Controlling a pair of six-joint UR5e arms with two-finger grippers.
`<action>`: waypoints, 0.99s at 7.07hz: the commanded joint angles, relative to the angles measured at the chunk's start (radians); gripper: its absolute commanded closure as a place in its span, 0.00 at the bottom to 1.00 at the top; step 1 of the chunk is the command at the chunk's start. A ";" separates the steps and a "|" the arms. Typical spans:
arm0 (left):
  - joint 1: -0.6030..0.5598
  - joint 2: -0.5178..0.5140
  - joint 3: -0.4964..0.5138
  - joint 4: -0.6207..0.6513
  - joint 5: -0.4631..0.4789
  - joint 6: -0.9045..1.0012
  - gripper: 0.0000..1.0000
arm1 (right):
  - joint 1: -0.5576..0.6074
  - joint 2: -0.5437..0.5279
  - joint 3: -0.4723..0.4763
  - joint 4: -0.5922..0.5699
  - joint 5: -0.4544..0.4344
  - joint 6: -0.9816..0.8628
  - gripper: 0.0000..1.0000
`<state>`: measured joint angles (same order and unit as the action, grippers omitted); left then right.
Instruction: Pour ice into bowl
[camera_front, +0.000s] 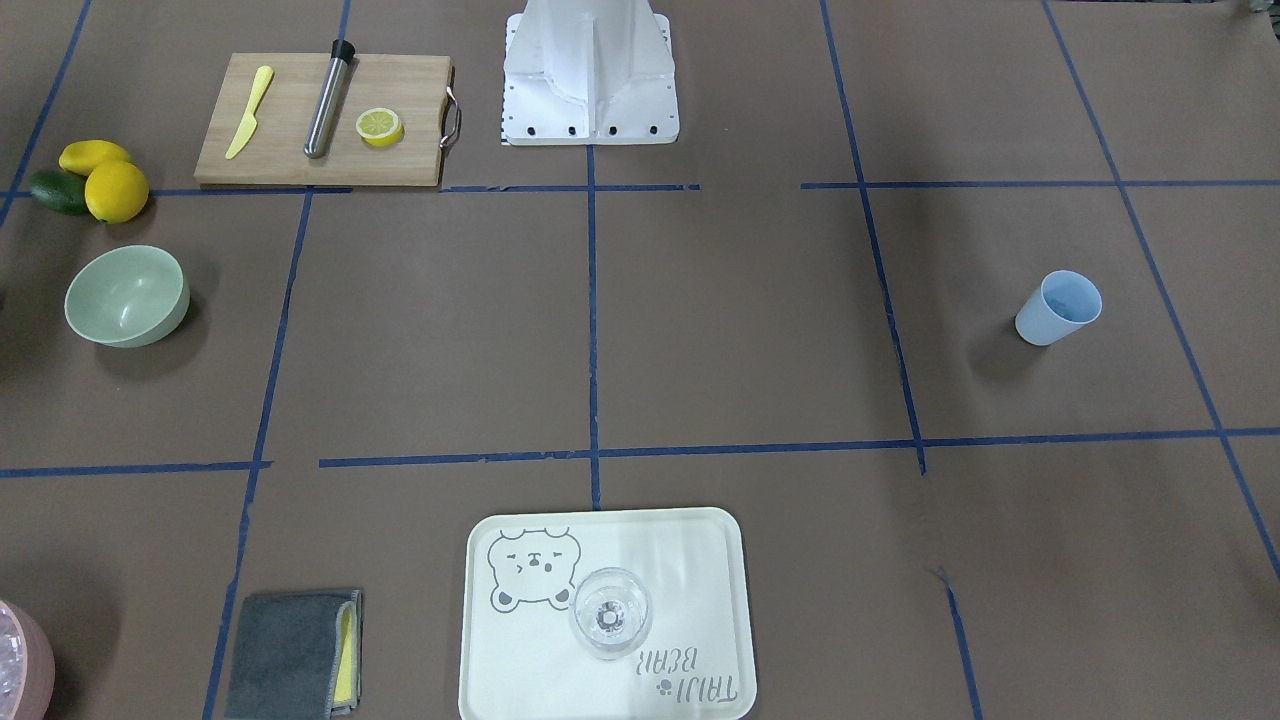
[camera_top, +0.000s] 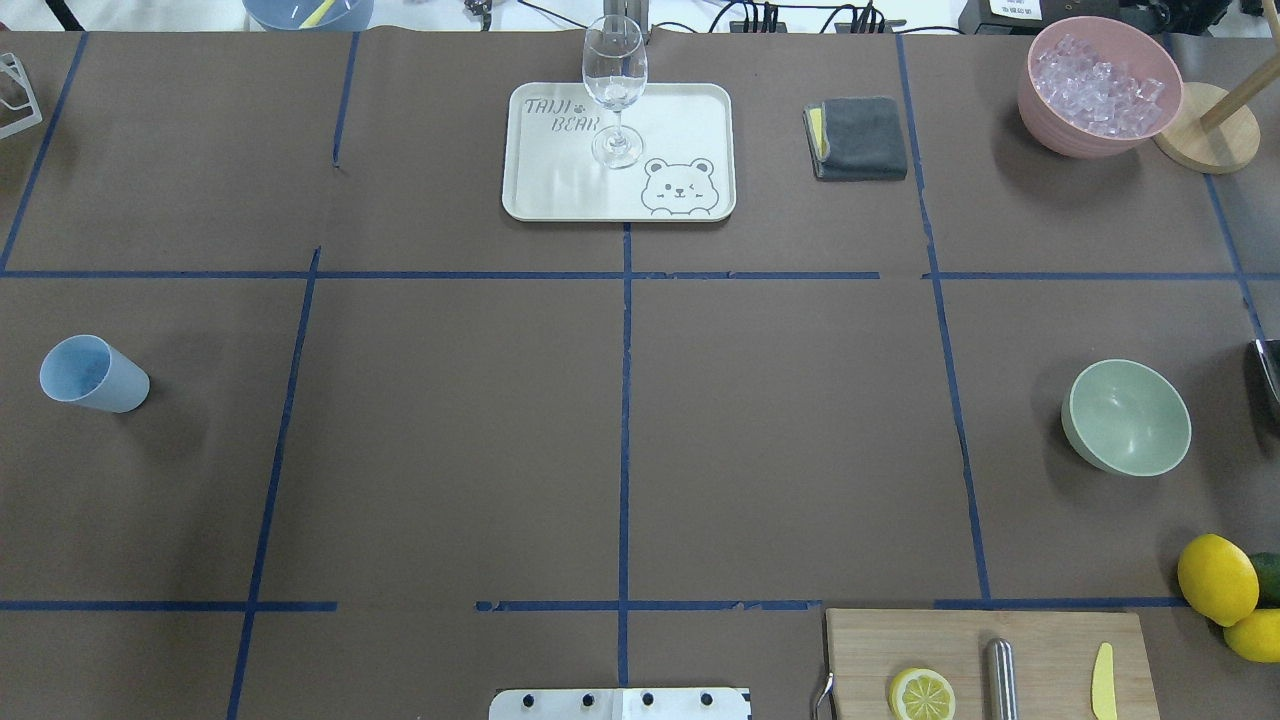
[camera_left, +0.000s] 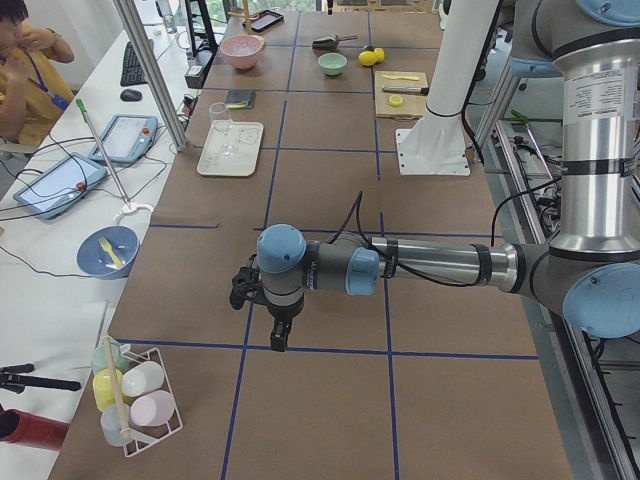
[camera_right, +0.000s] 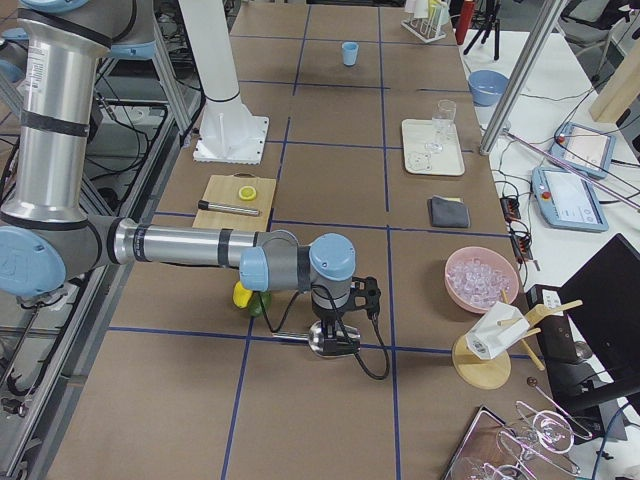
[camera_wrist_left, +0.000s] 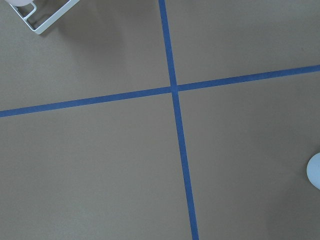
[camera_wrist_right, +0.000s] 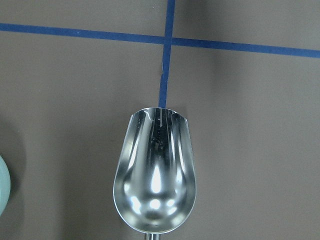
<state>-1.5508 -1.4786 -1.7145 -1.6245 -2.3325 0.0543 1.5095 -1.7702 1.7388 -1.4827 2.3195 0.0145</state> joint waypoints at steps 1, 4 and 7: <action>0.000 0.001 -0.003 -0.001 0.001 0.006 0.00 | 0.000 0.000 0.001 0.001 0.001 0.001 0.00; 0.000 -0.002 -0.010 0.000 0.001 -0.001 0.00 | 0.000 0.002 0.002 0.001 0.001 0.005 0.00; 0.000 -0.002 -0.013 -0.002 -0.001 -0.001 0.00 | -0.022 0.033 0.053 0.008 0.000 0.019 0.00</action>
<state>-1.5508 -1.4803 -1.7262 -1.6258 -2.3330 0.0537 1.4929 -1.7591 1.7776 -1.4805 2.3220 0.0262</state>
